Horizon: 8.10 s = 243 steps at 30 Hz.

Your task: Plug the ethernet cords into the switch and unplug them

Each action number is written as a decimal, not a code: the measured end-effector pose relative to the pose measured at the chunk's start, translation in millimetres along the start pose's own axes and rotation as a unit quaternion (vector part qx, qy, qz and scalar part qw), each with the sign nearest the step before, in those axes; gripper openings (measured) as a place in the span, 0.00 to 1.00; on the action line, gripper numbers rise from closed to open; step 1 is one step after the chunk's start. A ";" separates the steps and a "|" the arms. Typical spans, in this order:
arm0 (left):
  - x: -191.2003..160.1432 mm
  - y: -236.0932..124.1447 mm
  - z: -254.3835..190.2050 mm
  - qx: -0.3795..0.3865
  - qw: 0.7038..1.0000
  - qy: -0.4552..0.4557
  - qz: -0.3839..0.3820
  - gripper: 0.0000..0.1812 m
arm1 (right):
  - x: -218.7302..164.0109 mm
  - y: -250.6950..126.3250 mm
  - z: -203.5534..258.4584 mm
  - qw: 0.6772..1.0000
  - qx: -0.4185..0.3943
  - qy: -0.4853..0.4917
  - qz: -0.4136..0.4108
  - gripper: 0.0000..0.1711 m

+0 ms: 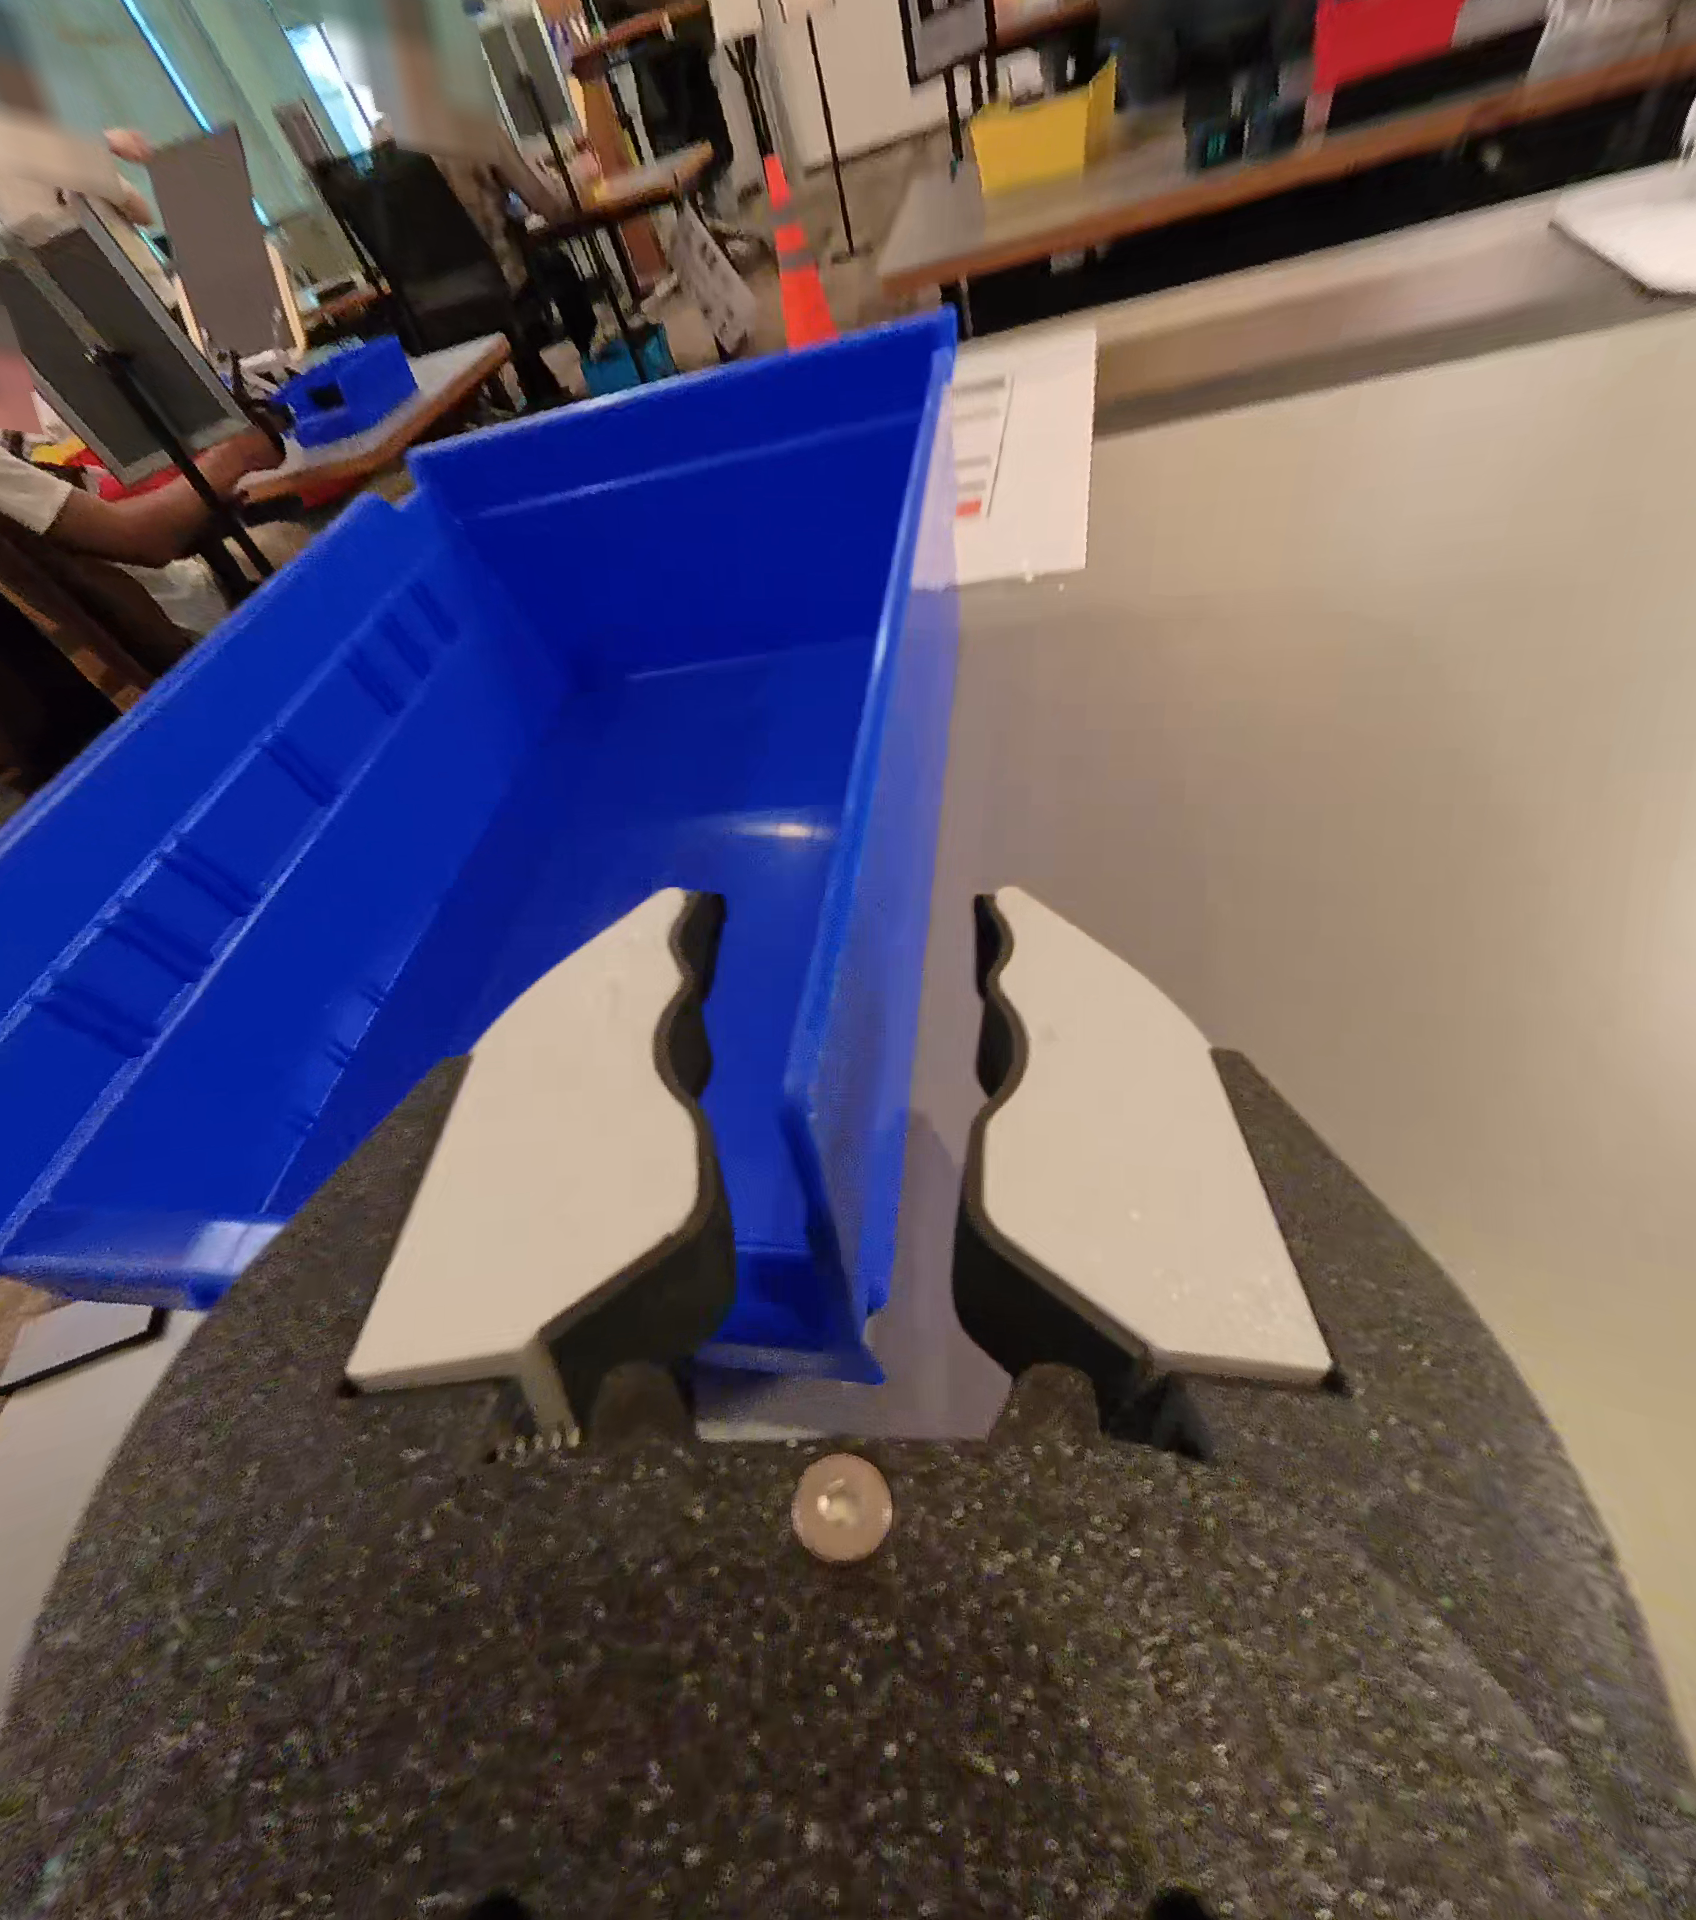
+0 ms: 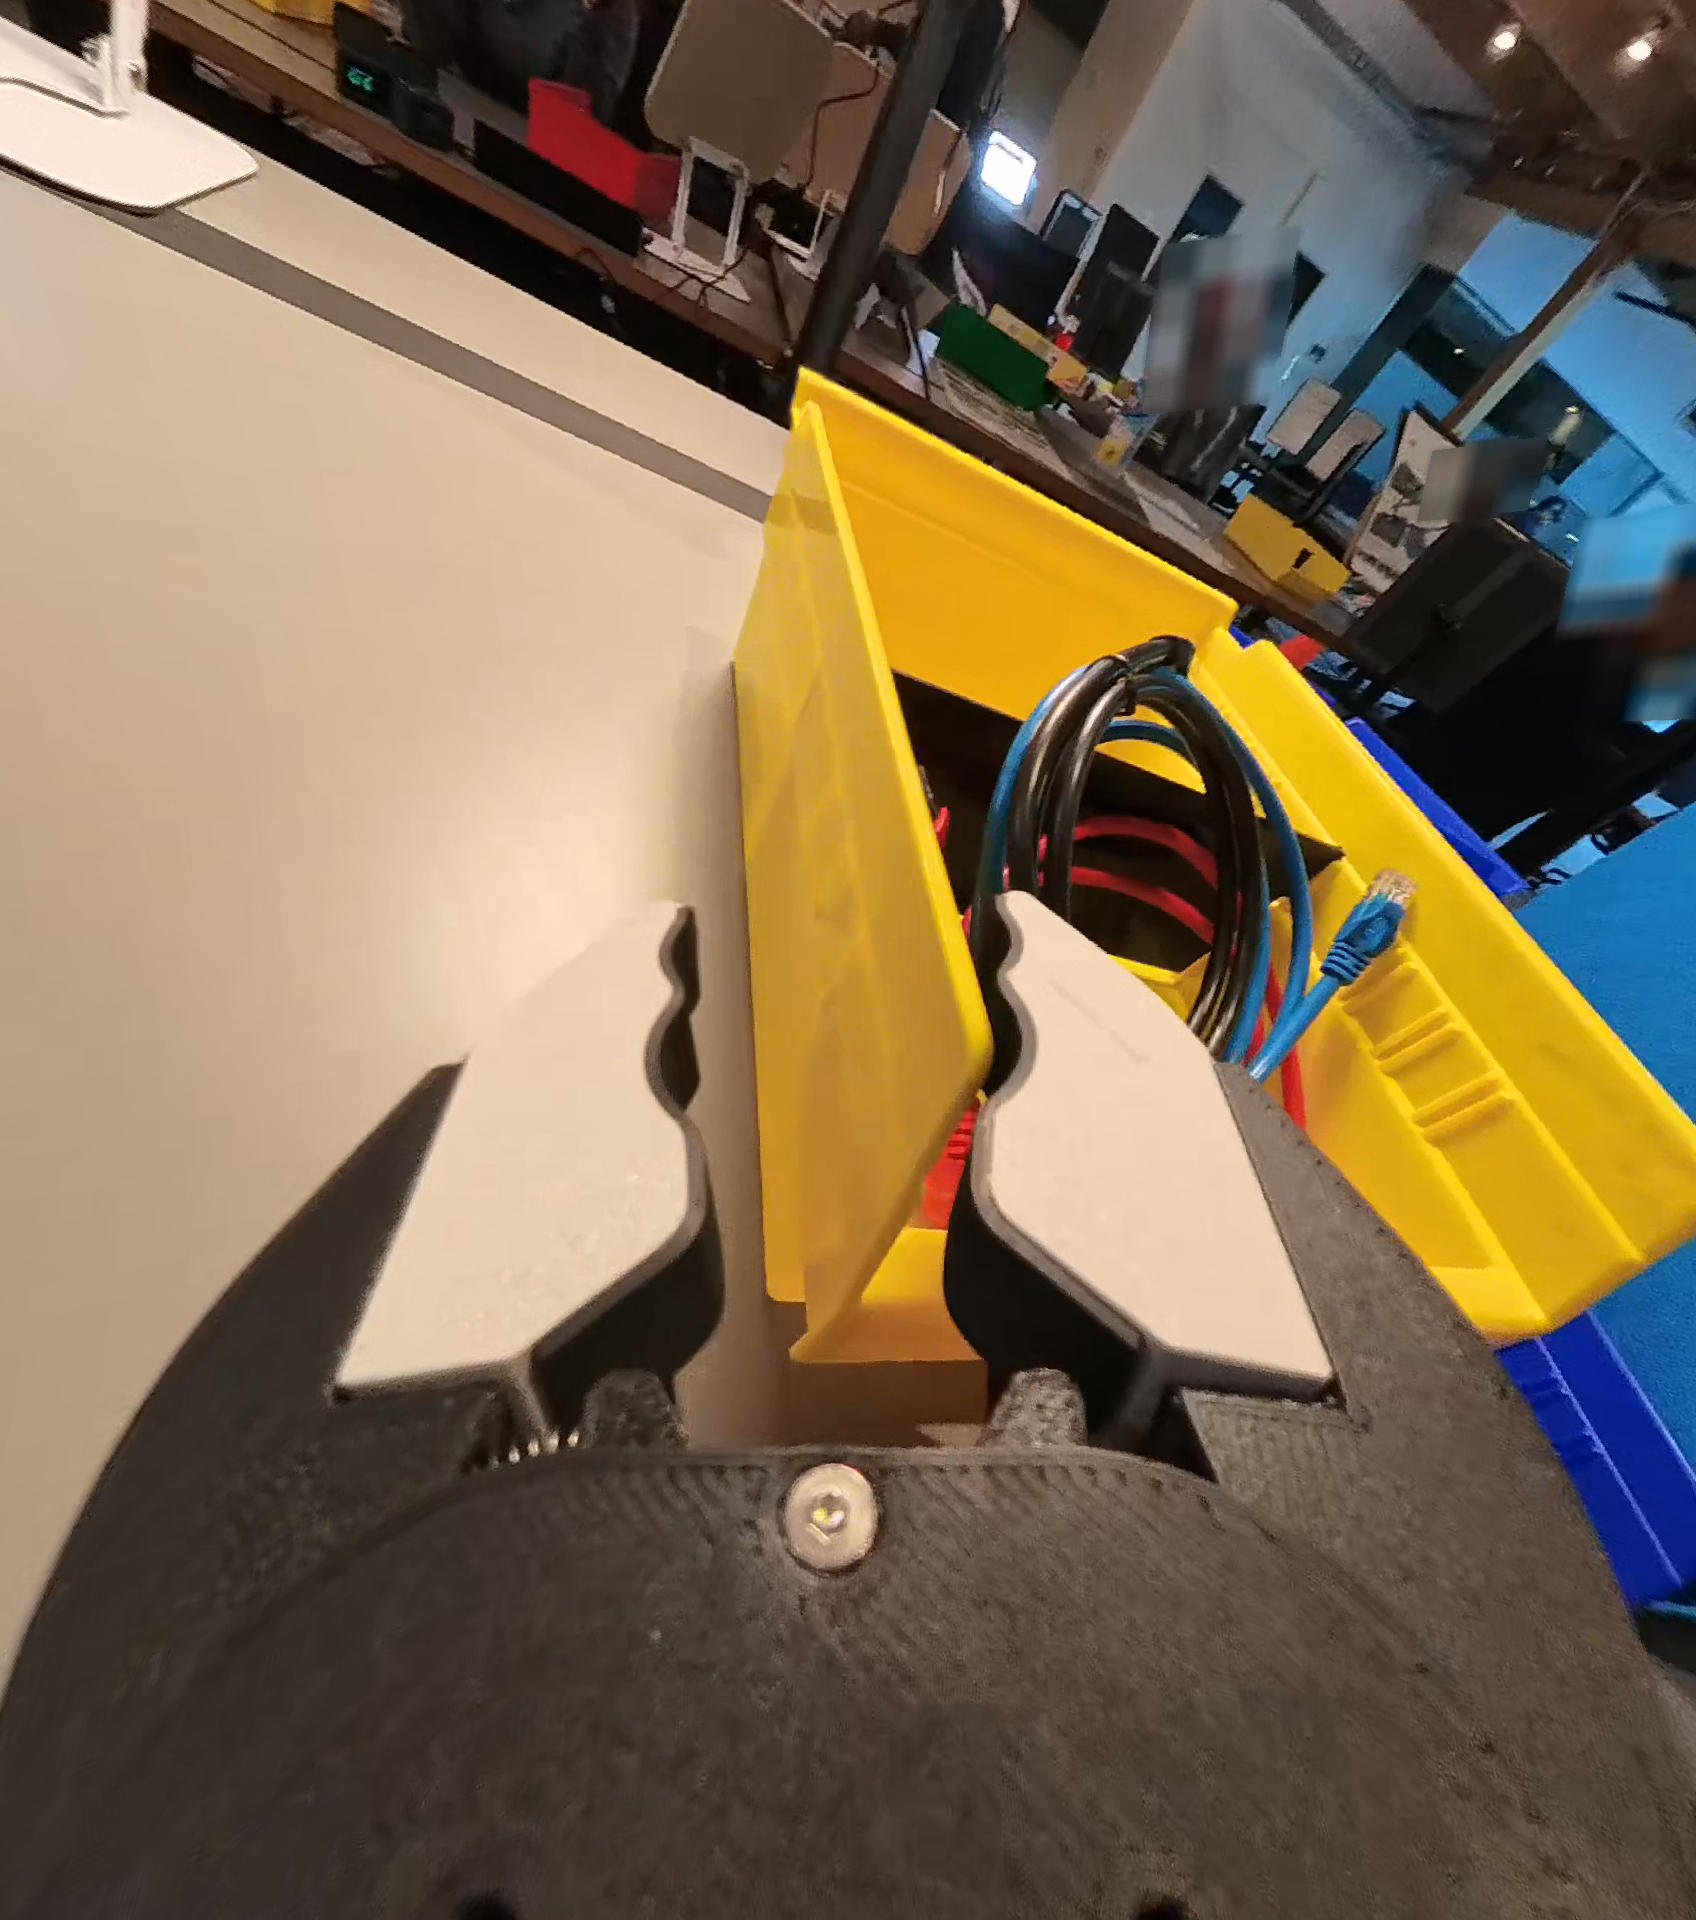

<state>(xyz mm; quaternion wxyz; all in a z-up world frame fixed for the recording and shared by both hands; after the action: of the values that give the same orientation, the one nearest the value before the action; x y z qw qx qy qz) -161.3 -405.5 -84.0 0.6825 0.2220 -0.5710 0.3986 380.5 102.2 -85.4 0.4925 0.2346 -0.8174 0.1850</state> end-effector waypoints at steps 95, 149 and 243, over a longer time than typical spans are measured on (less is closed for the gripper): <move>76.7 -74.8 -132.7 -0.400 0.853 -0.253 -0.219 0.28 | 62.3 -24.4 31.5 0.874 0.333 0.279 -0.218 0.19; 87.0 -59.6 -109.1 -0.273 0.949 0.104 -0.120 0.32 | 95.2 -189.3 83.8 0.935 0.304 -0.090 -0.158 0.19; 34.0 -34.5 -105.1 -0.038 0.998 0.053 0.017 0.34 | 102.0 -173.6 205.1 0.949 0.276 -0.053 -0.141 0.34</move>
<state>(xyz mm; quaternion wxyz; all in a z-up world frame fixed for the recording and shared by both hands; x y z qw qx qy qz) -69.4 -336.1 -72.5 0.7126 0.1652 -0.5526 0.3994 290.0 -170.4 -73.6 0.3855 0.4839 -0.7178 0.3192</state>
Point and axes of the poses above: each gripper's, where its closed fingertips meet, y out along the fingers, x out of its top, z = x × y across the jaws, the point moved 6 cm from there along -y, back along the fingers, and after that the axes turned 9 degrees about -z, right-handed, at the moved point
